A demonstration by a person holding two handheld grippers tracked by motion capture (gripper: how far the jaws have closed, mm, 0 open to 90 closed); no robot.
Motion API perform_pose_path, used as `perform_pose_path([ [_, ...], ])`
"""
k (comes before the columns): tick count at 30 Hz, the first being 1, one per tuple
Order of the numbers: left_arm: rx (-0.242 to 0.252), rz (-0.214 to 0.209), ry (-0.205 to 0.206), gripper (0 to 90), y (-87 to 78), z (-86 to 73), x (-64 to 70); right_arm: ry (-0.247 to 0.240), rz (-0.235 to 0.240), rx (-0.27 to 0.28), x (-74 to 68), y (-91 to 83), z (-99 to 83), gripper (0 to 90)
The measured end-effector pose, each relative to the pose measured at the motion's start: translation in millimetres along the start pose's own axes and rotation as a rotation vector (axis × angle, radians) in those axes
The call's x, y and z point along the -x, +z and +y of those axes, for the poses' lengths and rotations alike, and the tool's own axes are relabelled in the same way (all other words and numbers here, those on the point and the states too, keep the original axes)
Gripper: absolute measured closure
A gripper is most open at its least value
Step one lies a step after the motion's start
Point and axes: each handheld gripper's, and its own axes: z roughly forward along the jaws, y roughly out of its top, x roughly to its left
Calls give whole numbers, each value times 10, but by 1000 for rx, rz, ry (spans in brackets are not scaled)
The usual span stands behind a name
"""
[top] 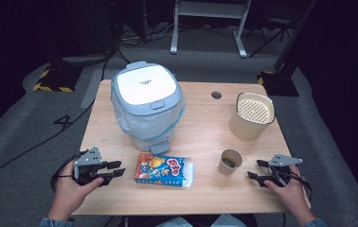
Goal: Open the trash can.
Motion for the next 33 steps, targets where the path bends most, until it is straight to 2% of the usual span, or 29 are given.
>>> perform_pose_path([
  [2,11,-13,-5,702,-35,68,9,0,1,1,0,1,0,306],
  [9,31,-48,24,735,-149,369,24,0,0,0,0,0,0,306],
  [16,108,-58,48,739,-238,735,36,1,1,1,0,1,0,306],
  [21,123,-63,56,742,-255,913,27,1,1,1,-1,1,0,307],
  [25,129,-52,59,743,-238,1025,7,1,0,1,-1,1,0,307],
  [27,125,-50,63,765,-223,1137,-38,0,0,1,0,0,0,307],
  [30,153,-72,67,774,-224,1250,-89,0,0,1,0,0,0,307],
  [33,180,-72,89,770,-233,1372,-130,1,0,1,-1,1,0,307],
])
